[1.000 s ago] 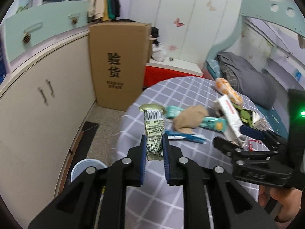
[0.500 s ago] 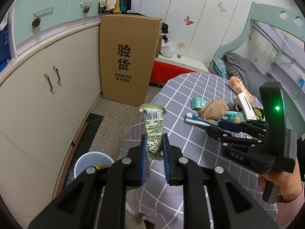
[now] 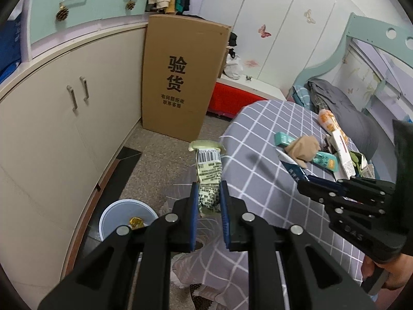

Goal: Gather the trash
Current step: 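Carry the striped packet in the left tool over the bin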

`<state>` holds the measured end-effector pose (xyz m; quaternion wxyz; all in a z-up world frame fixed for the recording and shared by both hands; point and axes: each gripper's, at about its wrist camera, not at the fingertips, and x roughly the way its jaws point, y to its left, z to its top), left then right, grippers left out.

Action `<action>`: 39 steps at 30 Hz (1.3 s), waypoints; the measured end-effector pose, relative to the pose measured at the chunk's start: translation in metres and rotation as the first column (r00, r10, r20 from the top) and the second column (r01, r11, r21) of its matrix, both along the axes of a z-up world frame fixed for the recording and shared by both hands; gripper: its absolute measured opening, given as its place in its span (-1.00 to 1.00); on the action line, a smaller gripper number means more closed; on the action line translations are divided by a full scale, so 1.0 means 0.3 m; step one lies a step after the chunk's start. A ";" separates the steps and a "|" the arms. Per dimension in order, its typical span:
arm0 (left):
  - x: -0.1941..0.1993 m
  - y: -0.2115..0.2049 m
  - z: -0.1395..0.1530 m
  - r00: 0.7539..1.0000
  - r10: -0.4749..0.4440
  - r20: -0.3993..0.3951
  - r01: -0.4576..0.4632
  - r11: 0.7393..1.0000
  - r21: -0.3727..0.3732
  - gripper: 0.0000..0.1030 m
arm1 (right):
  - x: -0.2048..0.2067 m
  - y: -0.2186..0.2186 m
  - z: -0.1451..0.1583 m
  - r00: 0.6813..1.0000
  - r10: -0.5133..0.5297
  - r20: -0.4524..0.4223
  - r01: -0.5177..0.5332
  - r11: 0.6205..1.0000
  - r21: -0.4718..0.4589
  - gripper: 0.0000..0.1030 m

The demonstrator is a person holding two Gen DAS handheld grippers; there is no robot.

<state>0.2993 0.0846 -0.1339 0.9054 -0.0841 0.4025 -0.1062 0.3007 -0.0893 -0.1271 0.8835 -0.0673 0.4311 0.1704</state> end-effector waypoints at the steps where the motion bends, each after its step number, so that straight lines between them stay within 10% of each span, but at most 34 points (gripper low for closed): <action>1: 0.000 0.015 -0.003 1.000 0.010 -0.002 -0.010 1.000 -0.003 -0.71 | -0.001 0.027 0.006 1.000 0.015 -0.002 -0.015 1.000 0.010 -0.74; 20: 0.044 0.480 -0.160 0.946 0.309 -0.102 -0.309 0.951 0.012 -0.71 | 0.193 0.611 -0.145 0.971 0.221 -0.094 -0.213 0.973 0.094 -0.71; 24: 0.054 0.535 -0.200 0.932 0.344 -0.119 -0.343 0.939 0.029 -0.71 | 0.239 0.639 -0.199 0.973 0.206 -0.101 -0.195 0.974 0.112 0.22; 39: 0.114 0.520 -0.290 0.931 0.322 -0.172 -0.321 0.946 0.036 -0.70 | 0.251 0.611 -0.227 0.990 0.120 -0.077 -0.113 0.990 0.086 0.37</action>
